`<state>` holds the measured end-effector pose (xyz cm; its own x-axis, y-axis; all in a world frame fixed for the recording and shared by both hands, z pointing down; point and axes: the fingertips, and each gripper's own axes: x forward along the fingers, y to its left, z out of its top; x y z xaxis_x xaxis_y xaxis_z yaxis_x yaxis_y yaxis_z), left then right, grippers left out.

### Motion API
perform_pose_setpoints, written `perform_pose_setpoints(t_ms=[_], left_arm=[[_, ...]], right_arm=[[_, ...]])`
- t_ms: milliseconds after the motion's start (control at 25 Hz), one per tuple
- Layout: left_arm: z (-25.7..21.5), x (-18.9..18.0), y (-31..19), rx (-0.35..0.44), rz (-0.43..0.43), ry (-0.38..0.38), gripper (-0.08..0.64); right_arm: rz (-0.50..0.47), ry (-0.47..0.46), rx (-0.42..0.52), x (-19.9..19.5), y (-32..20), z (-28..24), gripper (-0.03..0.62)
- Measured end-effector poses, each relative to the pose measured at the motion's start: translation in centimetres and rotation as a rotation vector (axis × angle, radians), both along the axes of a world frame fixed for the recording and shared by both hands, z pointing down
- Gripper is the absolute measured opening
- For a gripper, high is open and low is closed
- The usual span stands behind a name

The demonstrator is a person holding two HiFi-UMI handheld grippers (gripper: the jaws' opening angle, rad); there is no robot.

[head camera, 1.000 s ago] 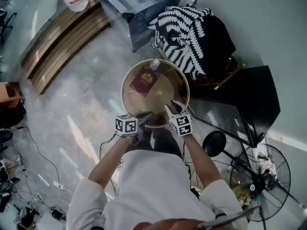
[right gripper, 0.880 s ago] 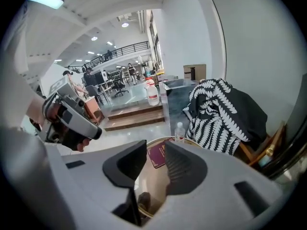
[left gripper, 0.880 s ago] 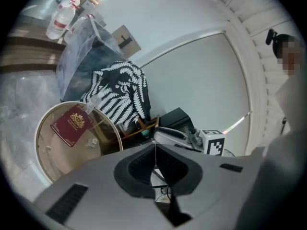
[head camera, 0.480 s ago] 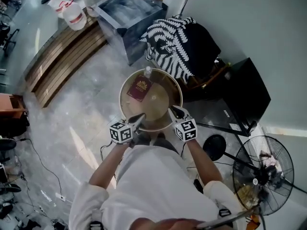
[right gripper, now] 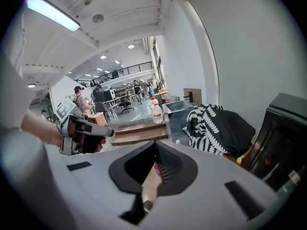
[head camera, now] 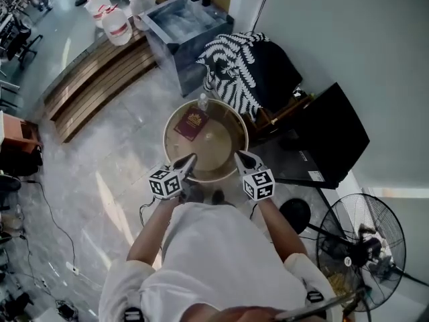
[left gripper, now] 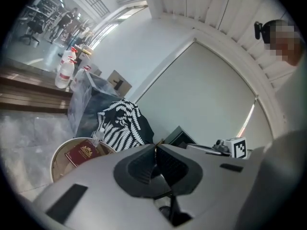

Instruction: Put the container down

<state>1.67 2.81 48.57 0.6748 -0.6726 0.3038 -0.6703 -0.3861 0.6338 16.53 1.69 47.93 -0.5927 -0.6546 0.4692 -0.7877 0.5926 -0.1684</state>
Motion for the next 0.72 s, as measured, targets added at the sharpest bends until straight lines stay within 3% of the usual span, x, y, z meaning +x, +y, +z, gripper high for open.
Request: perform_pose_setpoints(t_ms=[360, 720], left_arm=[[-3.3, 0.7, 4.3, 0.129, -0.089, -0.113, 0.014], [-6.2, 0.4, 6.4, 0.193, -0.108, -0.144, 0.014]], right_arm=[[-0.039, -0.002, 0.03, 2.2, 3.9, -2.8, -0.006], [-0.083, 0.029, 0.08, 2.5, 5.4, -3.7, -0.006]])
